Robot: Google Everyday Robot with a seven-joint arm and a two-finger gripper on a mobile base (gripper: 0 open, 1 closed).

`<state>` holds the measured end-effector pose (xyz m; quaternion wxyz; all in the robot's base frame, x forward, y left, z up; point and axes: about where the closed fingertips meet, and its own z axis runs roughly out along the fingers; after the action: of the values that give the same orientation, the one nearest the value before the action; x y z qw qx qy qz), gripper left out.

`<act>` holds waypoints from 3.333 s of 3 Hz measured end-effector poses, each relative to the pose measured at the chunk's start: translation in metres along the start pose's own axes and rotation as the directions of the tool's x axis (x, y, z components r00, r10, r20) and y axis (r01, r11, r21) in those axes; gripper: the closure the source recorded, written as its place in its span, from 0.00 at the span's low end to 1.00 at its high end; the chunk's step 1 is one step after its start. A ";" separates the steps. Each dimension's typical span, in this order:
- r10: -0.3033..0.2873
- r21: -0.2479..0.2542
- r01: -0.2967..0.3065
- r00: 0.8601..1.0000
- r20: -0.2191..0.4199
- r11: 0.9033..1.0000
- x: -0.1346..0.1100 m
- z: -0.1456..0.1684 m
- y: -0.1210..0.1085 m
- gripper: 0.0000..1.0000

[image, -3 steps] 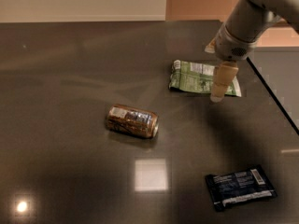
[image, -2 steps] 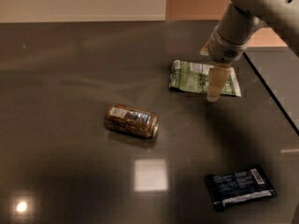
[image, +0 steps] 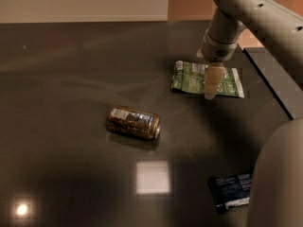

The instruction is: Move green jalapeno chip bag near orange can

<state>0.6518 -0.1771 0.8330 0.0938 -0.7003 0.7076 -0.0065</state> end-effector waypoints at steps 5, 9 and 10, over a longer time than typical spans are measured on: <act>-0.035 -0.016 0.034 0.997 -0.065 0.999 -0.003 -0.005 -0.019 0.87; -0.062 -0.050 0.061 0.998 -0.021 0.997 -0.040 -0.039 0.071 1.00; -0.106 -0.077 0.105 0.994 -0.009 0.992 -0.051 -0.033 0.097 1.00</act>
Offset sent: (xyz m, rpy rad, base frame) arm 0.0257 -0.0068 -0.0113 -0.1011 0.0624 0.0162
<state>0.5514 -0.1284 0.8584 0.0620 -0.7396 0.6701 0.0110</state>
